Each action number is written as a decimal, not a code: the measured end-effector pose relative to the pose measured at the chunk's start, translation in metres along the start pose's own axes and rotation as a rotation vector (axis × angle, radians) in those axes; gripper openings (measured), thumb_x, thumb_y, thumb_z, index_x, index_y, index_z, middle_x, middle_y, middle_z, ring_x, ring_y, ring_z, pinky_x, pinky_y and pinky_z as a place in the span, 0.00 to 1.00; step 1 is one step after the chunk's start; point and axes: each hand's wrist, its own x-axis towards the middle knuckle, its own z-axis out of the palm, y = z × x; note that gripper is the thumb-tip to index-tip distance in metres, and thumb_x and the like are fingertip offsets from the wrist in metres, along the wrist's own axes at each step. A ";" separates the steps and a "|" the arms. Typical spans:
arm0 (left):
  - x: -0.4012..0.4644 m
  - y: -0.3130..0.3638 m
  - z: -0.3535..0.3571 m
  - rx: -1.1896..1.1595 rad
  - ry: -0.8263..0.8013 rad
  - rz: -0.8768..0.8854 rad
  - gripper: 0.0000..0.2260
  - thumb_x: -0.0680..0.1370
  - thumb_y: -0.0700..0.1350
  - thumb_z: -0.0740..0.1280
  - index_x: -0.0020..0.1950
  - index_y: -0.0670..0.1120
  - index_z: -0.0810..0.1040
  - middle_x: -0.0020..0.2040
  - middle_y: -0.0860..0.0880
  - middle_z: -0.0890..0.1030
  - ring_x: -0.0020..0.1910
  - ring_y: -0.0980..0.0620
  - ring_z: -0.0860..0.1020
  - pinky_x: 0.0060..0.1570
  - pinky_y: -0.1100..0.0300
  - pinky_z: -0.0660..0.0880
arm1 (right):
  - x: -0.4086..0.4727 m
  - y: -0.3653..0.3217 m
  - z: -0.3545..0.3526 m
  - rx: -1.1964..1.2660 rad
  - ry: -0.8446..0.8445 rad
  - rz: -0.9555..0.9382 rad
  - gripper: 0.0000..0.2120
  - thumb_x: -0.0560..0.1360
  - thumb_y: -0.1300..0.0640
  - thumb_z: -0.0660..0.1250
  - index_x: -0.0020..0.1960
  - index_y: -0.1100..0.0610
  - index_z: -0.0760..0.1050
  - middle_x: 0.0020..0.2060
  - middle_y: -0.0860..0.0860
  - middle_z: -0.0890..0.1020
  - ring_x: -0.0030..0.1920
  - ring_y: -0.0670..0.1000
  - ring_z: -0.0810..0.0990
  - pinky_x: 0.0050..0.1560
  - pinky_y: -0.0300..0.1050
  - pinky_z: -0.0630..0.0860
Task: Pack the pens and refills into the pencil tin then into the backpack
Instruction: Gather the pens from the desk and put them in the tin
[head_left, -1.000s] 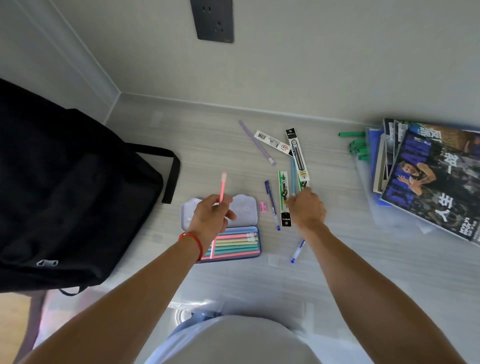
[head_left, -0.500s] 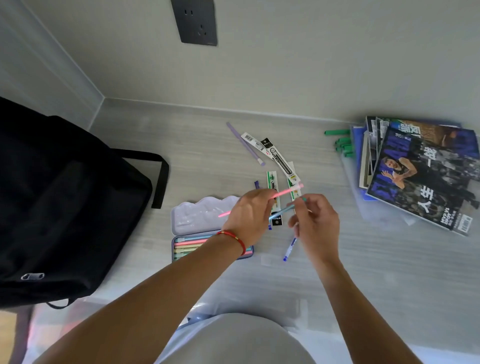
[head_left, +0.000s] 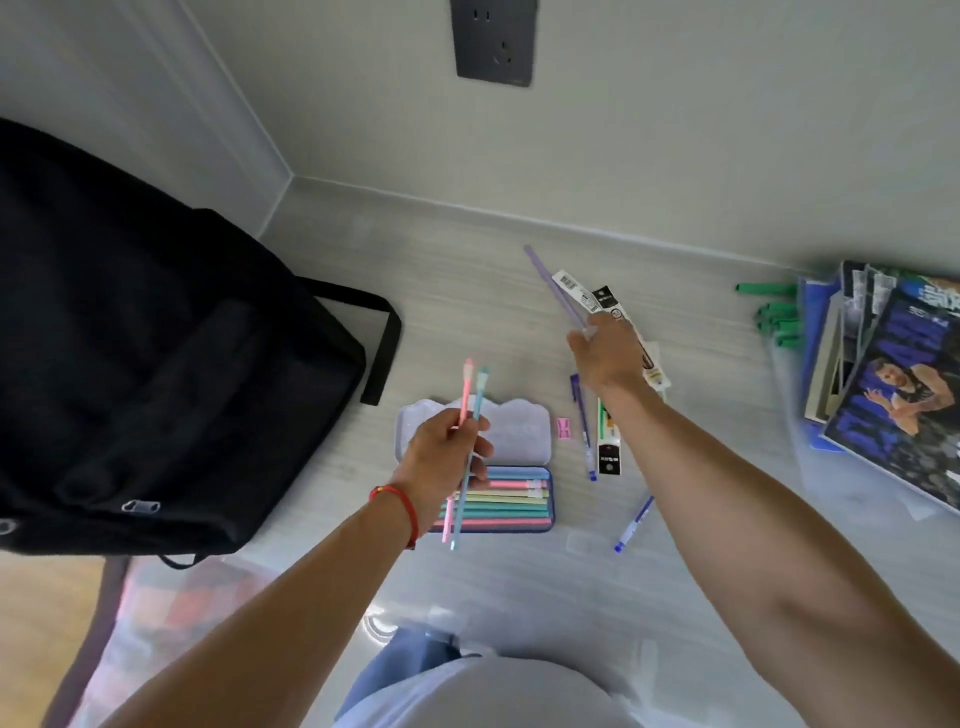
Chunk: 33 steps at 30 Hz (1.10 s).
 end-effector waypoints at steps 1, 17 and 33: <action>-0.001 -0.004 -0.006 -0.009 0.006 0.006 0.11 0.83 0.44 0.60 0.45 0.48 0.80 0.33 0.49 0.82 0.30 0.50 0.78 0.34 0.56 0.80 | 0.006 0.000 0.006 -0.084 -0.023 0.003 0.16 0.79 0.55 0.63 0.61 0.65 0.76 0.60 0.66 0.78 0.59 0.64 0.78 0.57 0.52 0.74; -0.011 -0.001 -0.041 0.147 0.036 0.330 0.11 0.82 0.43 0.61 0.47 0.49 0.82 0.45 0.47 0.84 0.44 0.48 0.83 0.45 0.55 0.83 | -0.135 -0.014 -0.049 0.769 0.209 -0.126 0.02 0.78 0.57 0.70 0.48 0.52 0.81 0.41 0.49 0.86 0.39 0.51 0.86 0.40 0.45 0.82; -0.048 -0.020 -0.039 -0.005 -0.588 -0.018 0.10 0.84 0.39 0.60 0.60 0.34 0.75 0.42 0.39 0.81 0.38 0.42 0.81 0.45 0.48 0.83 | -0.190 -0.037 -0.010 0.726 -0.127 -0.107 0.08 0.76 0.61 0.74 0.55 0.60 0.82 0.36 0.55 0.86 0.32 0.52 0.84 0.36 0.43 0.81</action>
